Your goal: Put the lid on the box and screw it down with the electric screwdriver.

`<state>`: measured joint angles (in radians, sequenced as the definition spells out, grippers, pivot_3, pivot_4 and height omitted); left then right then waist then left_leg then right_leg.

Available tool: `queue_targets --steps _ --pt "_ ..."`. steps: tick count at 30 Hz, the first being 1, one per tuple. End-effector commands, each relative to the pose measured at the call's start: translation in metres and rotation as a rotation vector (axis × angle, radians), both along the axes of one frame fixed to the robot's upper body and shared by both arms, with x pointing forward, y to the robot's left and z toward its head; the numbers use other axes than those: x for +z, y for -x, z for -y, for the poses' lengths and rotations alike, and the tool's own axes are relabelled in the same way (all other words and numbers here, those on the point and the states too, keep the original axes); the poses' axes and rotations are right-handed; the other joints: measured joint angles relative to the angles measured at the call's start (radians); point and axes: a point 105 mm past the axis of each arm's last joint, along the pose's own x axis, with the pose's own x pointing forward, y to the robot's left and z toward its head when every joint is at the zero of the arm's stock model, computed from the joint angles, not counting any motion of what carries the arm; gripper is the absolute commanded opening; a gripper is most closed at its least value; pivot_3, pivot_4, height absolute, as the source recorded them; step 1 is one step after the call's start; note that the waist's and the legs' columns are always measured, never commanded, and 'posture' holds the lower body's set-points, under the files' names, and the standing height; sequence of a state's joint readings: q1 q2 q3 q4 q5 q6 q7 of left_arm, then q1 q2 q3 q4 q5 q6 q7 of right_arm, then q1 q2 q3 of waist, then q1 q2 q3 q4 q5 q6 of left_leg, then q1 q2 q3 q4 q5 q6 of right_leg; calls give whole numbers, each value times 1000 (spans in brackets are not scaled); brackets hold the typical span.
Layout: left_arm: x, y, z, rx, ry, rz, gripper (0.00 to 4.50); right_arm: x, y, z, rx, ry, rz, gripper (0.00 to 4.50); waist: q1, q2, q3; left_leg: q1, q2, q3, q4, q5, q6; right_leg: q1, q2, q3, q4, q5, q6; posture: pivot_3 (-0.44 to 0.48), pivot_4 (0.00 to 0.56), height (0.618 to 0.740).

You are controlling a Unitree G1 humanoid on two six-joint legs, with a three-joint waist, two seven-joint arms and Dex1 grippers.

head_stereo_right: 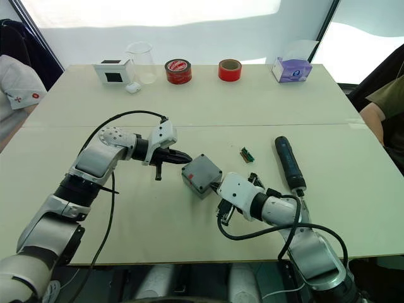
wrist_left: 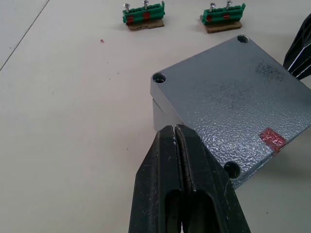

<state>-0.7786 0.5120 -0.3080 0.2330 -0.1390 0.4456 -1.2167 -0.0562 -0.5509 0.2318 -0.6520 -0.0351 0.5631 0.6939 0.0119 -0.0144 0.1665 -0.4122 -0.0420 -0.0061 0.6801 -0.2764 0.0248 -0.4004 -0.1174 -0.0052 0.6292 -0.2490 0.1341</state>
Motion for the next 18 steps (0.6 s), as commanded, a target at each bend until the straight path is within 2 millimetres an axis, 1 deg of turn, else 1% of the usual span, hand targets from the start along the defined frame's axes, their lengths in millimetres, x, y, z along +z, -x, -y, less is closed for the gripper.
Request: queue_targets --steps 1,6,15,18 --pt "8 8 6 -63 5 22 0 8 -2 -4 8 -14 34 50 0 0 0 0 0 0 0 0 0 0 0 0 0 0 0 0 150 740" --pt "7 14 7 -85 0 13 0 8 0 -2 11 -11 29 50 0 0 0 0 0 0 0 0 0 0 0 0 0 0 0 0 150 740" --pt "3 16 11 -93 -7 20 0 9 3 -3 18 -11 22 50 1 0 0 0 0 0 0 0 0 0 0 0 0 0 0 0 150 740" --pt "0 13 11 -86 -22 29 0 9 3 -3 21 -15 18 50 1 0 0 0 0 0 0 0 0 0 0 0 0 0 0 0 150 740"
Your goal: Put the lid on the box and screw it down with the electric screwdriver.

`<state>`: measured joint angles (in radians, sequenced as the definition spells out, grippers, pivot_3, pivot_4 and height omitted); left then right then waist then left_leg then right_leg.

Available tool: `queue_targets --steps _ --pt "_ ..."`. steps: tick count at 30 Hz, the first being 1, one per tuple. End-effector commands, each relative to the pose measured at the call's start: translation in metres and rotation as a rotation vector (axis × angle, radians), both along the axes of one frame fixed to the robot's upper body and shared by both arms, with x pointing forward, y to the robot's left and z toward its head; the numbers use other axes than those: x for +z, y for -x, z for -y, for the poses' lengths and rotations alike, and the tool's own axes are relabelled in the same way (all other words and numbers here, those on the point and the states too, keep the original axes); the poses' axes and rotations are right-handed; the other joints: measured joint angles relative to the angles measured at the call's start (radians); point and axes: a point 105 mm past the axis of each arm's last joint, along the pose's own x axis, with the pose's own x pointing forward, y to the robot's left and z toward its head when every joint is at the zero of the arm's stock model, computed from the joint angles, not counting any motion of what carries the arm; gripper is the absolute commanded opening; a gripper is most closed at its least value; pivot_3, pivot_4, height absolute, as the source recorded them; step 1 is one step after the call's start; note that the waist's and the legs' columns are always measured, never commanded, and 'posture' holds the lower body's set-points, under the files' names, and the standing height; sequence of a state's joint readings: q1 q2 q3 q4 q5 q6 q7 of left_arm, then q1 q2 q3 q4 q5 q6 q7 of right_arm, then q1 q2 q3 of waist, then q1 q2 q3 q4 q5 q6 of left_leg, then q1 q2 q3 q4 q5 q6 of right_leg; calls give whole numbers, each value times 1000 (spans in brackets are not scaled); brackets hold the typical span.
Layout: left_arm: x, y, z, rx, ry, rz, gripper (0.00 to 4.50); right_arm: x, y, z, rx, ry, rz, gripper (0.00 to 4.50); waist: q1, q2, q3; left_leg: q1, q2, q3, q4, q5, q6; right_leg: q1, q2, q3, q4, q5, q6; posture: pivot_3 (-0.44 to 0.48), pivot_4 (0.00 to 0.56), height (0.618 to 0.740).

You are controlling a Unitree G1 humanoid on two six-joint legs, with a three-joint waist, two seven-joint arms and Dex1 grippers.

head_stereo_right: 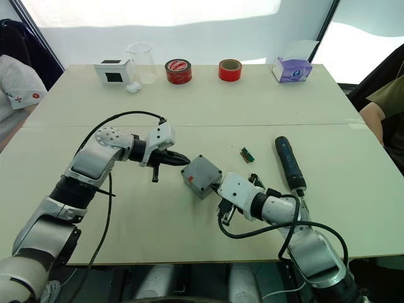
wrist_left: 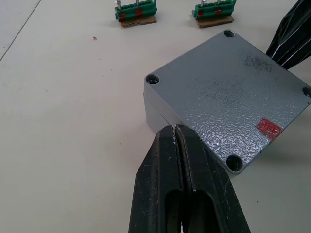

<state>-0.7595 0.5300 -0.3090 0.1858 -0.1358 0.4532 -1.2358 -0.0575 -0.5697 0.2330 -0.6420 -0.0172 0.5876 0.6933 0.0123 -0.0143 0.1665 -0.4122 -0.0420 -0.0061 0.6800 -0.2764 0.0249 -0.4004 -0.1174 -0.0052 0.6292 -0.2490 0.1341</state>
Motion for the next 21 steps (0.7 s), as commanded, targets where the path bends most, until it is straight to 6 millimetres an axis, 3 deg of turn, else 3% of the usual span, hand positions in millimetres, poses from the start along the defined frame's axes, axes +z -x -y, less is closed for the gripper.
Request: queue_targets --steps 1,21 --pt "-1 6 12 -61 -15 29 0 15 3 -7 31 -28 54 50 0 0 0 0 0 0 0 0 0 0 0 0 0 0 0 0 150 740" --pt "6 -8 7 3 3 58 0 12 4 -5 35 -6 26 50 0 0 0 0 0 0 0 0 0 0 0 0 0 0 0 0 150 740"
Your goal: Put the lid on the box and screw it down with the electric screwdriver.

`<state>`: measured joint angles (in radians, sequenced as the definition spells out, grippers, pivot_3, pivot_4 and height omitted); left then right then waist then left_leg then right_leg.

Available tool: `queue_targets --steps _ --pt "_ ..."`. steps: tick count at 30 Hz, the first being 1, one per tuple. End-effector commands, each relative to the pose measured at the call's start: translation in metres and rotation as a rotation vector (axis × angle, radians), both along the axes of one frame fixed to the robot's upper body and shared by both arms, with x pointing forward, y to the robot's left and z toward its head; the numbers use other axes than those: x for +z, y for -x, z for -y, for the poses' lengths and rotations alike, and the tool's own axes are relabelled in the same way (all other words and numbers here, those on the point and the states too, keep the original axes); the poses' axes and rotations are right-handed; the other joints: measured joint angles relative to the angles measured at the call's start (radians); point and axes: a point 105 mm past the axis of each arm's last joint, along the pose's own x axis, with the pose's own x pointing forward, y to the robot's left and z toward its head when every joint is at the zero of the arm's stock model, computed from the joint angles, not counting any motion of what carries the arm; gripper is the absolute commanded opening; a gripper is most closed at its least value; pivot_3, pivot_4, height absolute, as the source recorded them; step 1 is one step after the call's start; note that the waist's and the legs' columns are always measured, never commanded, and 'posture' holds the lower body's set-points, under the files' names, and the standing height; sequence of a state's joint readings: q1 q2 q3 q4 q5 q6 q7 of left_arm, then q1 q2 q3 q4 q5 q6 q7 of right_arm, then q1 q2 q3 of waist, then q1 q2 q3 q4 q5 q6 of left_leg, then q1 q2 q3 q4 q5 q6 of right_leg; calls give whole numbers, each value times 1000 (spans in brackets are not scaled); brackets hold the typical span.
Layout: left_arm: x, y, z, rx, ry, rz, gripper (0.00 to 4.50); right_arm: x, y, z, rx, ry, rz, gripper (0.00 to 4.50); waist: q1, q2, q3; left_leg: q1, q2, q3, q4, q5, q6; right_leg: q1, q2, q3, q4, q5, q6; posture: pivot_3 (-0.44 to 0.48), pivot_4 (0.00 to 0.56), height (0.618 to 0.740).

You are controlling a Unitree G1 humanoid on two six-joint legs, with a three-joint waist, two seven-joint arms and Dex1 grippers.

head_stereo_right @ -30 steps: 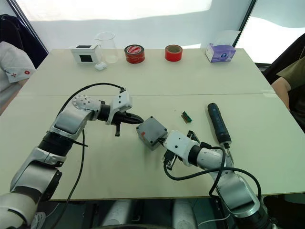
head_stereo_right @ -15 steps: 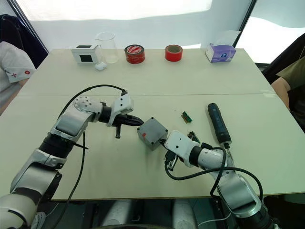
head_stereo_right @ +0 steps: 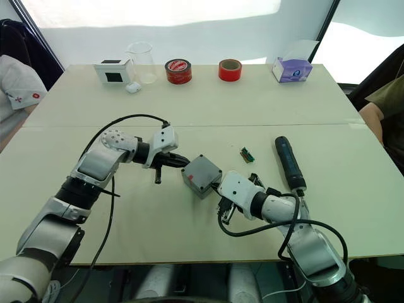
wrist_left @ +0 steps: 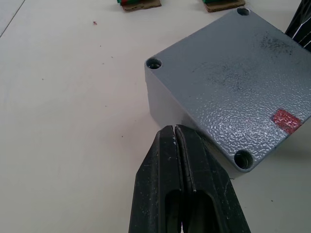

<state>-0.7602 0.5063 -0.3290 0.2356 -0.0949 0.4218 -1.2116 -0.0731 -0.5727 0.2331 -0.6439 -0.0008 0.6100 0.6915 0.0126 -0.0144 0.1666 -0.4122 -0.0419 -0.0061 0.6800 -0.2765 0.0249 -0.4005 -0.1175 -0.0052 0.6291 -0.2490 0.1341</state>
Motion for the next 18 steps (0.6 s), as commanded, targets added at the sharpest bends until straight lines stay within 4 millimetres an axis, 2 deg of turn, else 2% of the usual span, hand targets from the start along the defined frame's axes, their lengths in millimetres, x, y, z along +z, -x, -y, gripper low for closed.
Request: queue_targets --steps 1,11,14,18 --pt "18 -3 5 -17 33 55 0 9 6 -4 35 5 31 50 0 0 0 0 0 0 0 0 0 0 0 0 0 0 0 0 150 740" --pt "15 -17 -6 53 22 61 0 3 3 6 11 48 8 50 0 0 0 0 0 0 0 0 0 0 0 0 0 0 0 0 150 740" --pt "7 -16 -7 55 6 52 0 -1 1 8 2 62 -4 50 0 0 0 0 0 0 0 0 0 0 0 0 0 0 0 0 150 740" --pt "-12 -2 -3 24 -6 -19 0 -9 -5 8 1 89 -22 50 -1 0 0 0 0 0 0 0 0 0 0 0 0 0 0 0 150 740"
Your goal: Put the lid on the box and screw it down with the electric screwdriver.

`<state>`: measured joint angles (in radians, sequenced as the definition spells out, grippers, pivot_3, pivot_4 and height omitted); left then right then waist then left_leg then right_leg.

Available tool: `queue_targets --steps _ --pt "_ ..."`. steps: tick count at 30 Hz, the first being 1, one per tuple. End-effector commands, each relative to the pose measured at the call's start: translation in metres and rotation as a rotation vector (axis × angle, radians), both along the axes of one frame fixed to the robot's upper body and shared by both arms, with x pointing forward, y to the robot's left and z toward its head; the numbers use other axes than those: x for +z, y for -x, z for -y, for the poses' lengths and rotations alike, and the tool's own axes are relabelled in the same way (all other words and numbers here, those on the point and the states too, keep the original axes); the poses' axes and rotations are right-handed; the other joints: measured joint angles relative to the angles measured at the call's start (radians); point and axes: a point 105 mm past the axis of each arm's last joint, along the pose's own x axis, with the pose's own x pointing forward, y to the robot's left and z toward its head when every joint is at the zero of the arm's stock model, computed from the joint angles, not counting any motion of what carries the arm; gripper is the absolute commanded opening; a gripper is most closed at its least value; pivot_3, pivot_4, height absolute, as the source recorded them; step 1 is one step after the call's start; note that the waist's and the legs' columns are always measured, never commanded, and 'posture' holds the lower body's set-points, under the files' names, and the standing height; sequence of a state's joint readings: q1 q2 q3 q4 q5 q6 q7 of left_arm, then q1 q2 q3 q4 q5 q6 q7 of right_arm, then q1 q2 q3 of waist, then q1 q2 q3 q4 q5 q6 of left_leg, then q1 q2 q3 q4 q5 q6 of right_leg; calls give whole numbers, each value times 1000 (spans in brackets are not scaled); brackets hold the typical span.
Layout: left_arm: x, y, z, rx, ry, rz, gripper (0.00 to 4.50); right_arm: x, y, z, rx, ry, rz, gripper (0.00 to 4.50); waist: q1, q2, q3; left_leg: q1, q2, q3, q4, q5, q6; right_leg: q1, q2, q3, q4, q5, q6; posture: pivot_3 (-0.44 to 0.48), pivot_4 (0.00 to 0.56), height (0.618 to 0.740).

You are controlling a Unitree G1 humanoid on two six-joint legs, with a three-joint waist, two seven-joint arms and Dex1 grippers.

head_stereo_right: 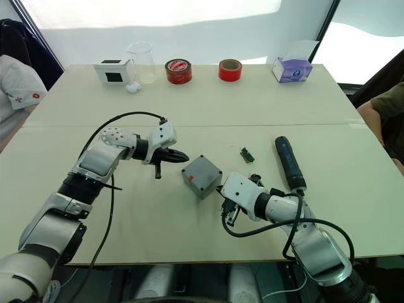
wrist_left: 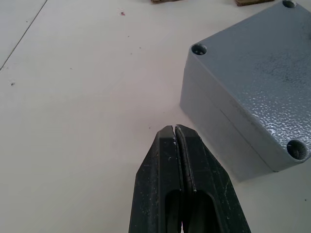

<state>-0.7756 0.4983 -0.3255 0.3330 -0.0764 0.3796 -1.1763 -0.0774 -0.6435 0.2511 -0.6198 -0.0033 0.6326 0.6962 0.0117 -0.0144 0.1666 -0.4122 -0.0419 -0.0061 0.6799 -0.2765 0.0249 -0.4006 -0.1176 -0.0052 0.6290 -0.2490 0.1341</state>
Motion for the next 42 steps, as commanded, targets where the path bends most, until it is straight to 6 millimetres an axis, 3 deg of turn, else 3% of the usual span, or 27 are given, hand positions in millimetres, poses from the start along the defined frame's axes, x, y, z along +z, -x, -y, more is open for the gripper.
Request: queue_targets --steps 1,10,17,38,42 --pt "-6 15 7 -52 3 -28 0 2 -6 -6 18 1 22 50 -1 0 0 0 0 0 0 0 0 0 0 0 0 0 0 0 150 740" --pt "-4 42 9 -84 40 -101 0 5 -25 -14 32 -5 50 50 0 1 1 0 0 0 0 0 0 -1 0 0 0 0 0 0 150 740" --pt "-4 59 5 -54 57 -132 0 1 -28 -13 55 7 43 50 -1 1 1 0 0 0 -1 0 0 -1 0 0 0 0 0 0 150 740" --pt "-5 52 -2 20 54 -119 0 3 -22 -15 81 3 22 50 0 1 1 0 0 0 -1 0 0 -1 0 0 0 0 0 0 150 740" --pt "1 45 -16 80 69 -115 0 10 -22 -5 57 7 32 50 -1 1 1 0 0 0 -1 0 0 -1 -1 0 0 0 0 0 150 740"
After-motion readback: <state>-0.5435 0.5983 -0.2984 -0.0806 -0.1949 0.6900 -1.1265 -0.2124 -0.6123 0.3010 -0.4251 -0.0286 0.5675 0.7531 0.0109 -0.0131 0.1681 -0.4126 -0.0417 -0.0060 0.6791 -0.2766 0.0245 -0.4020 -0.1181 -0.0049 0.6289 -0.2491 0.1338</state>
